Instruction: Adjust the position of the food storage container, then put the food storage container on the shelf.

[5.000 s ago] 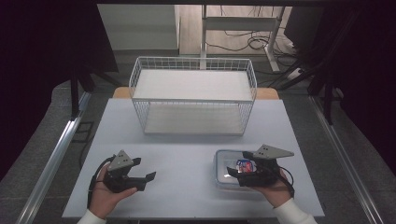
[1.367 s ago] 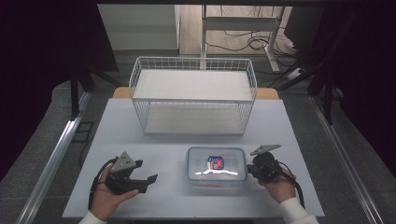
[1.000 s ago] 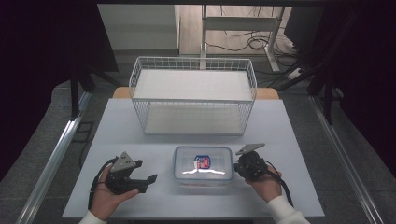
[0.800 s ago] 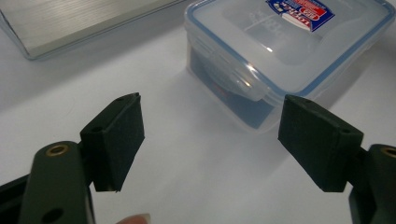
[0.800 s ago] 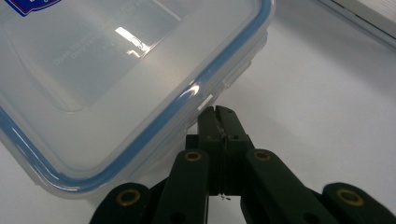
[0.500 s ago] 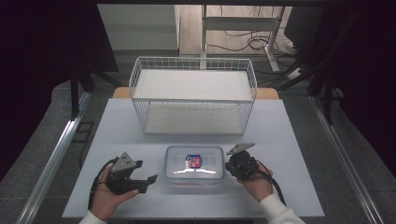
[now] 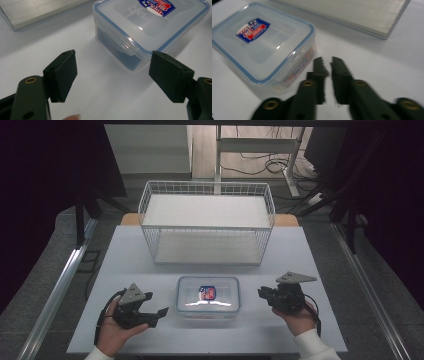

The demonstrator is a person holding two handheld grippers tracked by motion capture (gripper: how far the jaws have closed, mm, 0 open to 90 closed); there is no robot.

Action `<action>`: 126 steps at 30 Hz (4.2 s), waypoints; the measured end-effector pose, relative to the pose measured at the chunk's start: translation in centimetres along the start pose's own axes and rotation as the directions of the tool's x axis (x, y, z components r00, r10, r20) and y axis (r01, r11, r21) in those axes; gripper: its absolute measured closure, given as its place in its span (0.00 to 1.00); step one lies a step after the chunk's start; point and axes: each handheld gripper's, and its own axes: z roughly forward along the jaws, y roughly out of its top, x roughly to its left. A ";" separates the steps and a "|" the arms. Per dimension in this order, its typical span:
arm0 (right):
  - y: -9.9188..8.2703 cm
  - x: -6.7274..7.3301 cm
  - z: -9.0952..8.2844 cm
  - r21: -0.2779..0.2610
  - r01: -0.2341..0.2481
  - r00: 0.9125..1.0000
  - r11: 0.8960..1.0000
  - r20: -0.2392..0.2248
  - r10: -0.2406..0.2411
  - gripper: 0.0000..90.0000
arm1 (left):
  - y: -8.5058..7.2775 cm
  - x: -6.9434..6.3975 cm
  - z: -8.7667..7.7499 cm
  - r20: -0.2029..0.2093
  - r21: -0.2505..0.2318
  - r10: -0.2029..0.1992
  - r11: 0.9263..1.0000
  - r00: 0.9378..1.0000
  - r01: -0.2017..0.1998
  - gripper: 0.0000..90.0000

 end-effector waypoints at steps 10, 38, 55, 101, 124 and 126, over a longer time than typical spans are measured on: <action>0.1 -0.1 -0.1 -0.065 -0.063 0.995 0.996 -0.082 0.057 0.26 | 0.0 0.2 -0.1 0.000 -0.006 -0.009 1.000 1.000 0.009 0.25; 0.5 0.6 0.7 -0.048 -0.086 0.980 0.995 -0.183 0.076 0.19 | 0.2 0.9 0.6 0.016 0.020 -0.101 0.995 0.995 0.101 0.16; 0.8 1.0 1.7 -0.031 -0.107 0.975 0.994 -0.200 0.099 0.18 | 2.4 3.0 4.1 0.254 0.070 -0.330 0.944 0.909 0.323 0.13; 0.0 -0.7 8.1 0.214 -0.347 0.826 0.913 -0.391 0.405 0.42 | 2.1 3.8 7.9 0.393 0.162 -0.438 0.898 0.808 0.409 0.34; 0.0 0.2 5.9 0.183 -0.386 0.824 0.904 -0.372 0.427 0.57 | 2.3 3.0 5.6 0.393 0.125 -0.430 0.901 0.813 0.416 0.52; 0.0 0.2 5.8 0.182 -0.396 0.819 0.900 -0.373 0.436 0.57 | 2.4 3.0 5.4 0.393 0.117 -0.426 0.902 0.815 0.415 0.54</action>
